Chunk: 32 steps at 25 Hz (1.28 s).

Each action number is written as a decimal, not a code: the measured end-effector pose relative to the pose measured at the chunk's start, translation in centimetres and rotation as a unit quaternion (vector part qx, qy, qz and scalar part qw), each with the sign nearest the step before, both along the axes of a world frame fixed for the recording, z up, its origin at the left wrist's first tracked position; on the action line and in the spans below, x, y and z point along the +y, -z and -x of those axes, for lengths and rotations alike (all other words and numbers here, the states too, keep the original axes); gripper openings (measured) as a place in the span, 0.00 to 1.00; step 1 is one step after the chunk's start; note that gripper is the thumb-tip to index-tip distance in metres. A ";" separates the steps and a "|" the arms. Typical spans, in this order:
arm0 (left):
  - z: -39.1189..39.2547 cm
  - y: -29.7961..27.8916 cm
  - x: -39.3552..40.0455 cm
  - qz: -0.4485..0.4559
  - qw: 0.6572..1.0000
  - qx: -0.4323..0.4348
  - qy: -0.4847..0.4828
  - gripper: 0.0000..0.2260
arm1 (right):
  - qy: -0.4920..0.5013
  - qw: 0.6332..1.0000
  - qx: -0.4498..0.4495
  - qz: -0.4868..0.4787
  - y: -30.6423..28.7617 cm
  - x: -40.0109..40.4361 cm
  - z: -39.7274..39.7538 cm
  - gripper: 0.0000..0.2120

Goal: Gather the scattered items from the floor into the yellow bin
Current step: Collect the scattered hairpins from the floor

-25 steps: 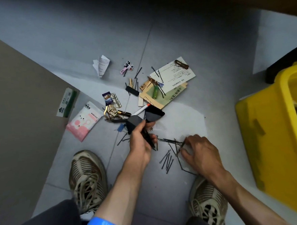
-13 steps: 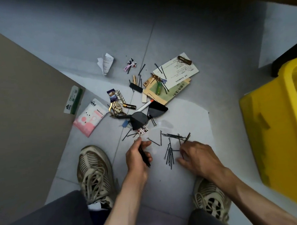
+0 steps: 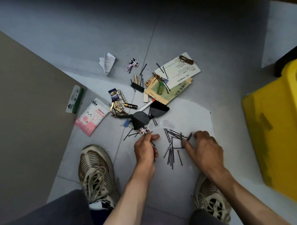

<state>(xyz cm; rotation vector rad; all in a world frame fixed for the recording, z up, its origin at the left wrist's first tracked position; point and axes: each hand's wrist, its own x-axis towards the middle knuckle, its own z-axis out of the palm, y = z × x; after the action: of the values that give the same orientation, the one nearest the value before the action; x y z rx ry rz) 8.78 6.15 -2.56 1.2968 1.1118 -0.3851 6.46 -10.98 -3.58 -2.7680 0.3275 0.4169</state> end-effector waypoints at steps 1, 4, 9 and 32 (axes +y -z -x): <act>0.2 0.0 0.5 0.021 1.000 0.003 -0.012 0.11 | -0.012 1.000 0.019 0.013 0.3 -0.2 0.6 0.23; 0.7 0.0 1.4 0.116 0.993 -0.001 -0.025 0.10 | -0.091 0.994 0.050 -0.031 0.7 1.3 0.1 0.30; 1.6 -0.4 2.1 0.158 0.987 0.003 0.008 0.13 | -0.169 0.984 0.051 0.022 0.3 3.8 -1.4 0.33; -1.5 -0.6 -0.7 0.220 0.973 -0.016 -0.060 0.22 | 0.142 0.899 0.064 -0.409 -5.8 3.7 -2.8 0.07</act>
<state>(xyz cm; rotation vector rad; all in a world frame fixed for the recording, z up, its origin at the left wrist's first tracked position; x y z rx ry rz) 10.29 5.41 -1.94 0.8379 1.0013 -0.4872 9.23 -7.26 2.25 -1.8437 0.4525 0.5130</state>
